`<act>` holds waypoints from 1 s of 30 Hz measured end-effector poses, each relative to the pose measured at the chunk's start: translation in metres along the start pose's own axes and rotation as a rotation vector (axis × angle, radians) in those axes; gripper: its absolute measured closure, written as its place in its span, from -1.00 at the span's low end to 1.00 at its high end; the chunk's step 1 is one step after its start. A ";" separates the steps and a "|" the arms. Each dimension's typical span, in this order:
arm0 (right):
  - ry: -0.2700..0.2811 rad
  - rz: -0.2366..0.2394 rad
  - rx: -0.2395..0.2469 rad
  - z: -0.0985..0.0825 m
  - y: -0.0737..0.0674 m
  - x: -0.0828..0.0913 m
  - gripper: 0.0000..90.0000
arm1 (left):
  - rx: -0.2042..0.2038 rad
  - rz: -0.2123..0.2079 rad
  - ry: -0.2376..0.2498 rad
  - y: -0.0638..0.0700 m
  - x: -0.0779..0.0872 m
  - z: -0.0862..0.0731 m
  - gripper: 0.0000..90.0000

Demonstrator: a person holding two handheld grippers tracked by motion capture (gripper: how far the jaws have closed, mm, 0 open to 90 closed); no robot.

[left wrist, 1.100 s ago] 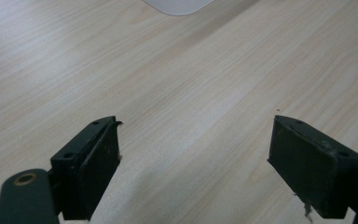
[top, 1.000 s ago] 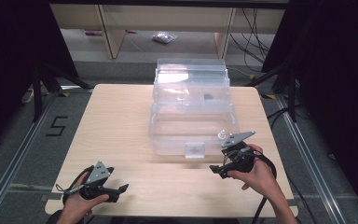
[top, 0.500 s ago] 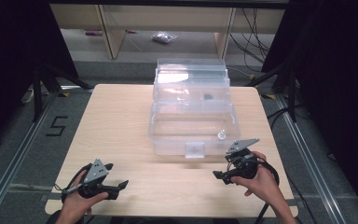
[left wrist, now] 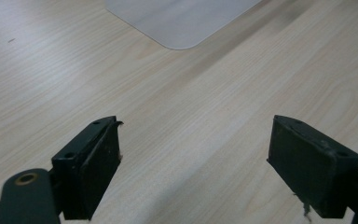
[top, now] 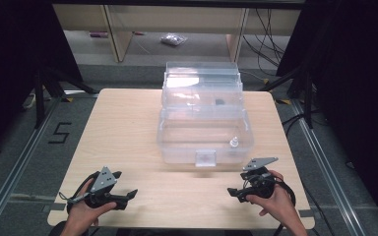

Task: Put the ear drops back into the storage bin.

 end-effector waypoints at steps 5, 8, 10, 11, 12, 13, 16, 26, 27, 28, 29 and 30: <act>0.032 -0.023 0.027 -0.005 0.004 -0.003 -0.49 | 0.006 0.002 -0.008 0.001 -0.001 -0.002 -0.65; 0.020 -0.017 -0.004 -0.008 0.001 -0.002 -0.49 | 0.002 0.001 -0.011 0.001 -0.002 -0.004 -0.65; 0.023 -0.013 0.001 -0.010 0.000 -0.003 -0.49 | -0.003 -0.003 -0.015 0.002 -0.002 -0.004 -0.65; 0.023 -0.013 0.001 -0.010 0.000 -0.003 -0.49 | -0.003 -0.003 -0.015 0.002 -0.002 -0.004 -0.65; 0.014 -0.013 0.003 -0.011 0.000 -0.001 -0.50 | 0.008 0.001 -0.006 0.002 -0.002 -0.004 -0.65; 0.030 -0.011 0.005 -0.011 0.000 -0.002 -0.50 | 0.009 0.001 -0.005 0.002 -0.002 -0.004 -0.65; 0.033 -0.008 -0.011 -0.013 -0.003 -0.002 -0.51 | -0.010 0.002 -0.024 0.001 -0.001 -0.006 -0.65; 0.034 -0.004 0.004 -0.022 -0.005 0.000 -0.57 | -0.012 -0.003 -0.030 0.002 -0.001 -0.009 -0.65; 0.043 -0.002 0.000 -0.023 -0.005 -0.001 -0.58 | -0.010 -0.005 -0.034 0.003 -0.001 -0.010 -0.66; 0.040 -0.008 0.024 -0.024 -0.003 -0.001 -0.60 | -0.004 -0.005 -0.031 0.003 -0.001 -0.010 -0.66; 0.035 -0.005 0.006 -0.026 -0.005 0.000 -0.61 | -0.007 -0.006 -0.033 0.003 -0.001 -0.011 -0.65; 0.053 -0.011 0.006 -0.026 -0.005 -0.001 -0.62 | 0.007 -0.007 -0.022 0.004 -0.002 -0.010 -0.65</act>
Point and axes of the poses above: each handheld gripper's, and its own axes: x roughly backward along the jaws, z roughly out of its top, y roughly to its right, the point moved 8 cm from there along -x, roughly forward along the jaws, and after that the axes turned 5 degrees about y, right-handed, at the moved point
